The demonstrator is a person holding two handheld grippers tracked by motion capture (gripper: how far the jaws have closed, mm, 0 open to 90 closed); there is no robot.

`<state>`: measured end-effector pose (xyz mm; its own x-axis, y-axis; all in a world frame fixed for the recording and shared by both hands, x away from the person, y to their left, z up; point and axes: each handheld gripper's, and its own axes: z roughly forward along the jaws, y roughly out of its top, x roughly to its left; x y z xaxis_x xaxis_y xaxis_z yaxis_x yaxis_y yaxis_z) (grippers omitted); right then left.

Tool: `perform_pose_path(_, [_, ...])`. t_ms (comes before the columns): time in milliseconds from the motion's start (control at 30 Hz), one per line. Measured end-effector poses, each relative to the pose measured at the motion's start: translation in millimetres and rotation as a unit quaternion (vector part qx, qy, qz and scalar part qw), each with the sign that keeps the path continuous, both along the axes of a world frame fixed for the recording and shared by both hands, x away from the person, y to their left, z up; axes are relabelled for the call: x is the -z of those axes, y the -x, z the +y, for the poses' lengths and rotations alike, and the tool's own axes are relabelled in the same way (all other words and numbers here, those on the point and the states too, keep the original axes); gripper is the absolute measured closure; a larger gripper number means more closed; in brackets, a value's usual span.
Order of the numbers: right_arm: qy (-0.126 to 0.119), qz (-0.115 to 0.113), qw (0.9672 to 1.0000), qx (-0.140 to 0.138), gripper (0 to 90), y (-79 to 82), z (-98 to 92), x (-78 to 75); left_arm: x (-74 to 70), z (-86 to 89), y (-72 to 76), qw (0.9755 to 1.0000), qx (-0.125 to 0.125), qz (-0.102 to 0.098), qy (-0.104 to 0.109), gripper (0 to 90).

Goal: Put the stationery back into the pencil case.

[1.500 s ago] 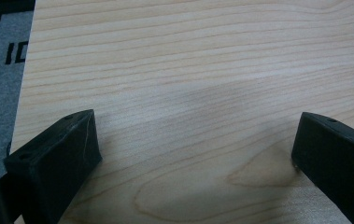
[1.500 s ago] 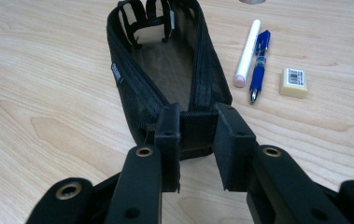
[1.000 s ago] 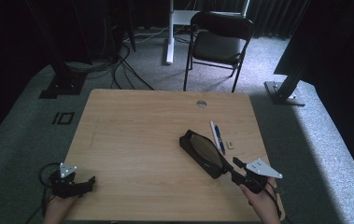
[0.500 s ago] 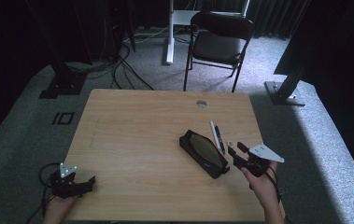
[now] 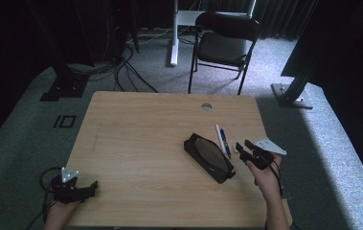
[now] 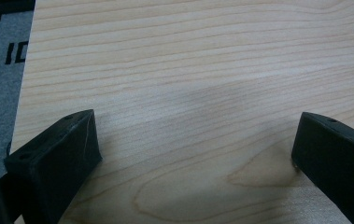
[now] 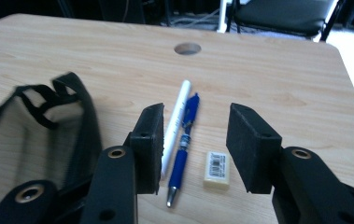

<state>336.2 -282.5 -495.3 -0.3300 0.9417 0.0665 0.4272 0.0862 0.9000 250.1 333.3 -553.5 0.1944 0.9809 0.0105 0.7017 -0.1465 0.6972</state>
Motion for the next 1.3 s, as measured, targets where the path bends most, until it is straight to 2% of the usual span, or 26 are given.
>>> perform_pose_path(433, [0.003,0.051,0.9984,0.024,58.3,-27.9,-0.9,26.8,0.0,0.0,0.0,1.0,0.0,0.0,0.0,1.2])
perform_pose_path(767, [0.013,0.079,0.9963,0.032,58.2,-36.6,1.2,44.3,0.0,0.0,0.0,1.0,0.0,0.0,0.0,1.2])
perform_pose_path(1300, [0.041,0.112,0.992,0.043,60.6,-45.8,5.1,55.2,0.0,0.0,0.0,1.0,0.0,0.0,0.0,1.2])
